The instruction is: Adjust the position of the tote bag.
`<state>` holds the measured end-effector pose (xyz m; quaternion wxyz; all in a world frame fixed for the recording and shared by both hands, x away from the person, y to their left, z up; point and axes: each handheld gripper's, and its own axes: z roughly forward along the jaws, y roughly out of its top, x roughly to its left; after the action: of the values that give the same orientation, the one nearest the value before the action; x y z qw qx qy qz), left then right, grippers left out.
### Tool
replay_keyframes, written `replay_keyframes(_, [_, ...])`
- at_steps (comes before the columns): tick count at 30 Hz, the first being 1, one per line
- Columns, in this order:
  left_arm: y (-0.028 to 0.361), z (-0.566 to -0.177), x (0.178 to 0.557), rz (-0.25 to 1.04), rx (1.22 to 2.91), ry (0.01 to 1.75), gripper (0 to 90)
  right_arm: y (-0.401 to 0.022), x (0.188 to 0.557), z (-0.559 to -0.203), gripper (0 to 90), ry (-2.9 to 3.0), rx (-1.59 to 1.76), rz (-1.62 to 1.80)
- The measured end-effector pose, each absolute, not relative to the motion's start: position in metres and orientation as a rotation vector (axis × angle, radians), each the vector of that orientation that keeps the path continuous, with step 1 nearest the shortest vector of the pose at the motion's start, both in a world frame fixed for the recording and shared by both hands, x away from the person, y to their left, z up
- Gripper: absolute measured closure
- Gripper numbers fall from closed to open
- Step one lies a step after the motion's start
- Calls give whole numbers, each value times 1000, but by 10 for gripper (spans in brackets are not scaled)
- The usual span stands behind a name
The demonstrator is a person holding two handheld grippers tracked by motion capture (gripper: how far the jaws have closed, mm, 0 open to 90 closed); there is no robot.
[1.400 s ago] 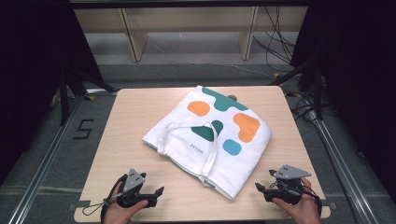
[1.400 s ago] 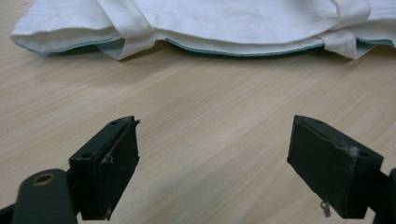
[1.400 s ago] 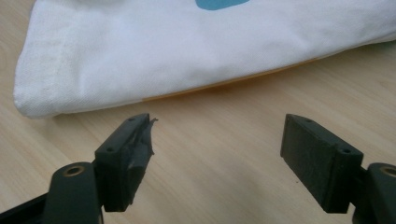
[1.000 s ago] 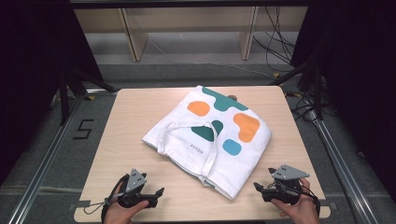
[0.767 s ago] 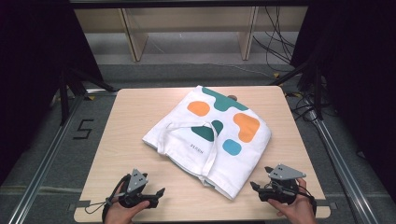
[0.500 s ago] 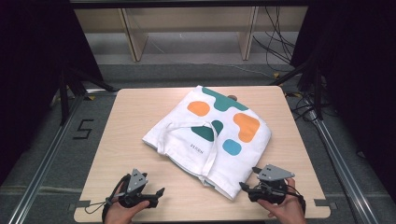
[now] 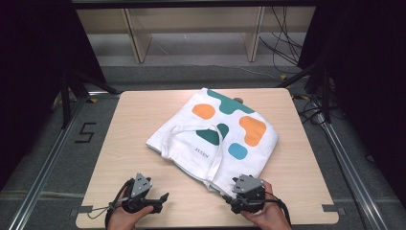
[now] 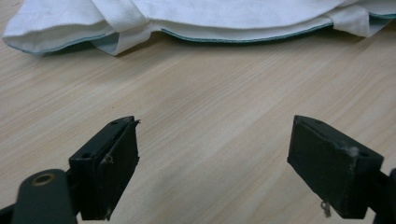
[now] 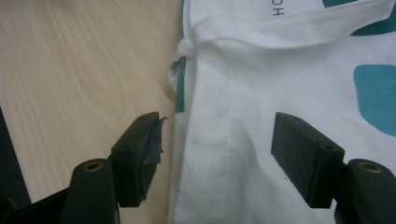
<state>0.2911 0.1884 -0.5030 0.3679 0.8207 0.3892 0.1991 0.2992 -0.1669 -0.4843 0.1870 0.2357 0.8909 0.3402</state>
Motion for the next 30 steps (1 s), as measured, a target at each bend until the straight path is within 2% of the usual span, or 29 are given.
replay_keyframes(6, [189,-502,291,505,2113,1001,153,-168,300,-489,447,2520,688,854])
replay_keyframes(10, [191,-501,292,532,2138,979,153,-172,297,-490,569,2537,683,838])
replay_keyframes(13, [192,-501,291,537,2103,1013,154,-182,292,-487,665,2519,671,828])
replay_keyframes(14, [191,-502,290,541,2059,1033,159,-189,290,-486,677,2506,673,808])
replay_keyframes(18, [195,-499,291,598,2078,1015,169,-210,291,-484,743,2477,667,737])
replay_keyframes(19, [191,-501,291,580,2022,1058,169,-217,292,-483,753,2471,681,739])
replay_keyframes(20, [194,-499,292,600,2075,1037,170,-223,294,-482,767,2466,669,735])
replay_keyframes(25, [191,-500,300,656,2095,1027,178,-242,297,-477,806,2422,707,730])
replay_keyframes(28, [188,-500,306,576,2046,1058,192,-253,301,-476,809,2396,720,738])
replay_keyframes(30, [186,-500,310,626,2129,1038,190,-257,304,-475,809,2390,743,753])
